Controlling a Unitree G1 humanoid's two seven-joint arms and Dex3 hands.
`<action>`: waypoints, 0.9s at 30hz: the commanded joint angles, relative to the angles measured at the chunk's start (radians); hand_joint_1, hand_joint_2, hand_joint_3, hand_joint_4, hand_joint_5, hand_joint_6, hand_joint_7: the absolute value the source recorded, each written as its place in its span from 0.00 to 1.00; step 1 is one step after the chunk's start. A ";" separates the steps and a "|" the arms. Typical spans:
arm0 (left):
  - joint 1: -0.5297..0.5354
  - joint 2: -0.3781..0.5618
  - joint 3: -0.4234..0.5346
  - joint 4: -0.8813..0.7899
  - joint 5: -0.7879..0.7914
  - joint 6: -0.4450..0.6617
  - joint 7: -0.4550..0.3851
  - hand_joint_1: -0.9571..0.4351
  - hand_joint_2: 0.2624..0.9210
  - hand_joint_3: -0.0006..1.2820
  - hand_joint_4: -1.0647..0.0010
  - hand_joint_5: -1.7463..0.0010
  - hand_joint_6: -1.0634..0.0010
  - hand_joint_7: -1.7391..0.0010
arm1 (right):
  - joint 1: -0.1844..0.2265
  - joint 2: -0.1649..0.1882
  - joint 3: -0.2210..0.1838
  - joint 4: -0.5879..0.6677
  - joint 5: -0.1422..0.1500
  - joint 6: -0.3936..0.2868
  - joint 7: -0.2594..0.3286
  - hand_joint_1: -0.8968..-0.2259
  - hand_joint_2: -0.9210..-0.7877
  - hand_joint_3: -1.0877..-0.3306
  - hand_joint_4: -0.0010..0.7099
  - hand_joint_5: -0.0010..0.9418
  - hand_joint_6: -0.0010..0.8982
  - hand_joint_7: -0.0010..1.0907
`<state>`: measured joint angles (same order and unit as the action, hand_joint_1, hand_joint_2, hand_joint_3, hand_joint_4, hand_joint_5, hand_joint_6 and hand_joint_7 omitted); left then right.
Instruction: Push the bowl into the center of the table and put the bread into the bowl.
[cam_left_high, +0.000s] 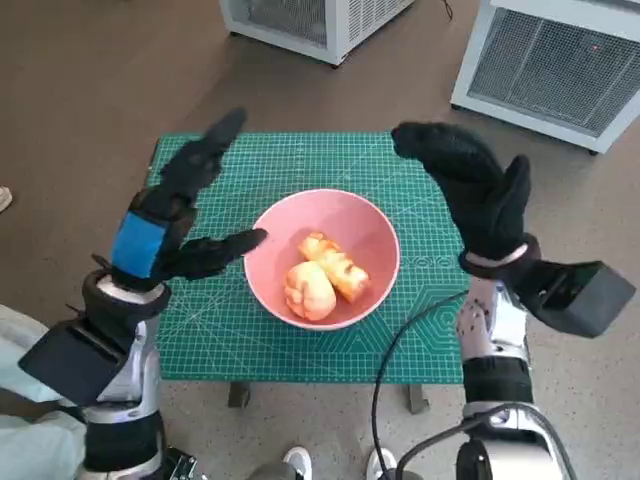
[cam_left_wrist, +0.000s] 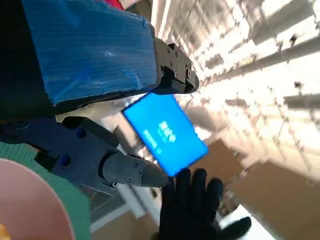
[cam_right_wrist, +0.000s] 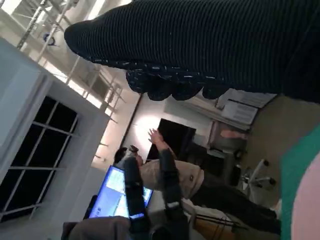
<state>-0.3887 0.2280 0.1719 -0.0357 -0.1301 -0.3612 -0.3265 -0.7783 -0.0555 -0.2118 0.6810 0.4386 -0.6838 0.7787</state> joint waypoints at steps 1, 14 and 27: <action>-0.008 -0.017 0.010 0.040 -0.061 -0.040 -0.001 0.22 1.00 0.25 0.83 1.00 0.77 0.95 | -0.002 -0.004 0.012 -0.022 -0.020 0.014 -0.026 0.32 0.00 0.42 0.24 0.00 0.00 0.53; -0.061 -0.018 0.012 0.149 -0.150 -0.109 -0.038 0.22 1.00 0.26 0.83 1.00 0.78 0.94 | -0.031 -0.012 0.020 -0.011 -0.045 -0.001 -0.063 0.32 0.00 0.42 0.24 0.00 0.00 0.53; -0.101 -0.009 -0.002 0.213 -0.153 -0.152 -0.079 0.21 1.00 0.26 0.84 1.00 0.78 0.94 | -0.021 -0.016 0.020 -0.011 -0.063 -0.007 -0.094 0.33 0.00 0.42 0.24 0.00 0.00 0.54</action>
<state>-0.4706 0.2127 0.1714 0.1644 -0.2794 -0.4970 -0.3948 -0.8149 -0.0670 -0.1932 0.6657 0.3874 -0.6920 0.6985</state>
